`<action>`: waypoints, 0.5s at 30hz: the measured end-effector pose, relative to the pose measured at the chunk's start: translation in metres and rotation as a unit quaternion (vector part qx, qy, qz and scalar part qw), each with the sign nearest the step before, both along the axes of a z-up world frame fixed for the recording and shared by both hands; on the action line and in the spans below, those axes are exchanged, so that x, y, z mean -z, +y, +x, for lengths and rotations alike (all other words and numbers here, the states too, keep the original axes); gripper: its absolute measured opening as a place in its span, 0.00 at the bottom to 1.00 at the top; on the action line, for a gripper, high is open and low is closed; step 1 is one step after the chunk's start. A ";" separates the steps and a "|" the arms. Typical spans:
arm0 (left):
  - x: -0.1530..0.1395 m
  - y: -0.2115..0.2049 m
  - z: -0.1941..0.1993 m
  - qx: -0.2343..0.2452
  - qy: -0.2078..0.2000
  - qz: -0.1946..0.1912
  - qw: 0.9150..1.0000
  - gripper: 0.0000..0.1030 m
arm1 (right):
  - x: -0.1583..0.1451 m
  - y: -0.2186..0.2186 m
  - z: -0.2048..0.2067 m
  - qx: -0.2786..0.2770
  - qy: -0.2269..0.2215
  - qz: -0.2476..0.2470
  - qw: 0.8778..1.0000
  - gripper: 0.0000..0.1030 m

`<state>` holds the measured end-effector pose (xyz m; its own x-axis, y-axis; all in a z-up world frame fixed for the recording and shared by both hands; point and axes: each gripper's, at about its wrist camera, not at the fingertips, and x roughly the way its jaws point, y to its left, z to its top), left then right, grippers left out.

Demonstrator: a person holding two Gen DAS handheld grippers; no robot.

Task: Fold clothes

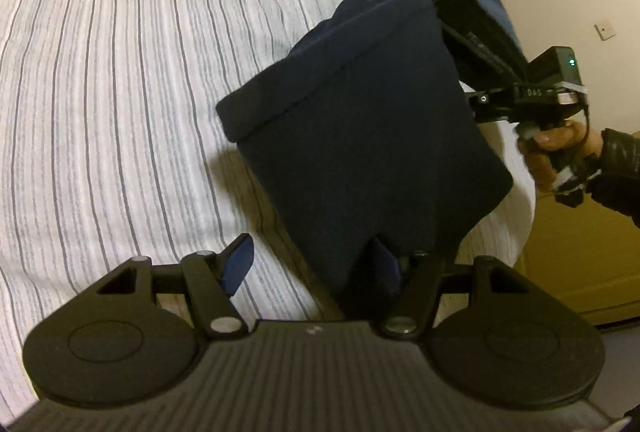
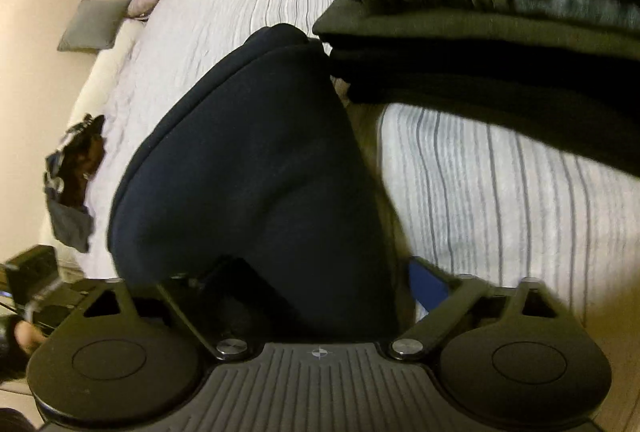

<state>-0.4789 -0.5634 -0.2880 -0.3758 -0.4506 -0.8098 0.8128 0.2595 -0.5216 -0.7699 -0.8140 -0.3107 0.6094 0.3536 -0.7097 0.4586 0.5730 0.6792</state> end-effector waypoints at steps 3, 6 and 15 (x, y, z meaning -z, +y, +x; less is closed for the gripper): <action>-0.002 0.000 -0.002 0.006 -0.007 0.003 1.000 0.60 | -0.017 -0.001 -0.008 0.020 0.002 -0.007 1.000 0.33; -0.006 -0.003 -0.006 0.020 -0.013 0.001 1.000 0.60 | -0.052 0.009 -0.026 0.053 -0.015 -0.044 0.998 0.30; -0.008 -0.022 -0.031 0.070 0.005 -0.023 0.997 0.63 | -0.102 0.041 -0.163 0.245 0.043 -0.082 0.965 0.30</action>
<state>-0.5097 -0.5854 -0.2796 -0.4458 -0.4302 -0.7850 0.8336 0.1200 -0.5392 -0.9325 -0.7732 -0.2082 0.6118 -0.0845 -0.7865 0.7523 0.3694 0.5456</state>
